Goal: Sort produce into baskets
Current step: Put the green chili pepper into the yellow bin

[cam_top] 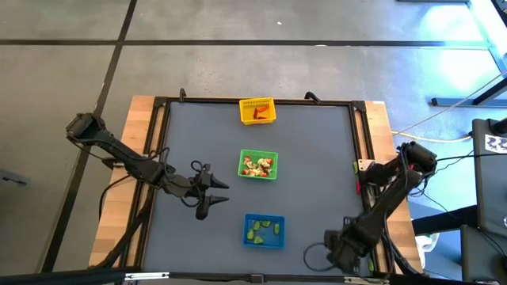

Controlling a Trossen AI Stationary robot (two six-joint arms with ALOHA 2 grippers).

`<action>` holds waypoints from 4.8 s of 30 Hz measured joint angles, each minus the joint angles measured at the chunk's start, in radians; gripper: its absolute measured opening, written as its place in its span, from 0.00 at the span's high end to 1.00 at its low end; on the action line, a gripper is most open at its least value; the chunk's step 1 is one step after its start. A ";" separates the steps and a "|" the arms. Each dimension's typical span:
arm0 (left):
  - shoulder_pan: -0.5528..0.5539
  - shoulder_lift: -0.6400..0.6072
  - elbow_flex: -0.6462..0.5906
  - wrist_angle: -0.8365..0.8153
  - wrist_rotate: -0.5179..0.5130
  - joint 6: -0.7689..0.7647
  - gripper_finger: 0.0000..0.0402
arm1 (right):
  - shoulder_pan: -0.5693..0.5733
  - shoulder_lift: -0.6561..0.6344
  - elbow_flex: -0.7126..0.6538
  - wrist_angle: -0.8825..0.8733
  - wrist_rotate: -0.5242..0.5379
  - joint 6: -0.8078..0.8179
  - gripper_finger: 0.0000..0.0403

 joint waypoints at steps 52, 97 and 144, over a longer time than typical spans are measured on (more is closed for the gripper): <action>0.000 0.000 0.000 -0.001 0.000 0.036 0.50 | 0.105 0.386 -0.054 0.124 -0.496 -0.088 0.96; 0.000 0.000 0.000 0.000 0.000 0.032 0.50 | -0.309 0.182 0.359 0.157 0.573 -0.357 1.00; 0.299 0.000 0.000 0.003 -0.001 0.154 0.50 | -1.427 0.316 0.346 0.654 0.495 -0.891 0.99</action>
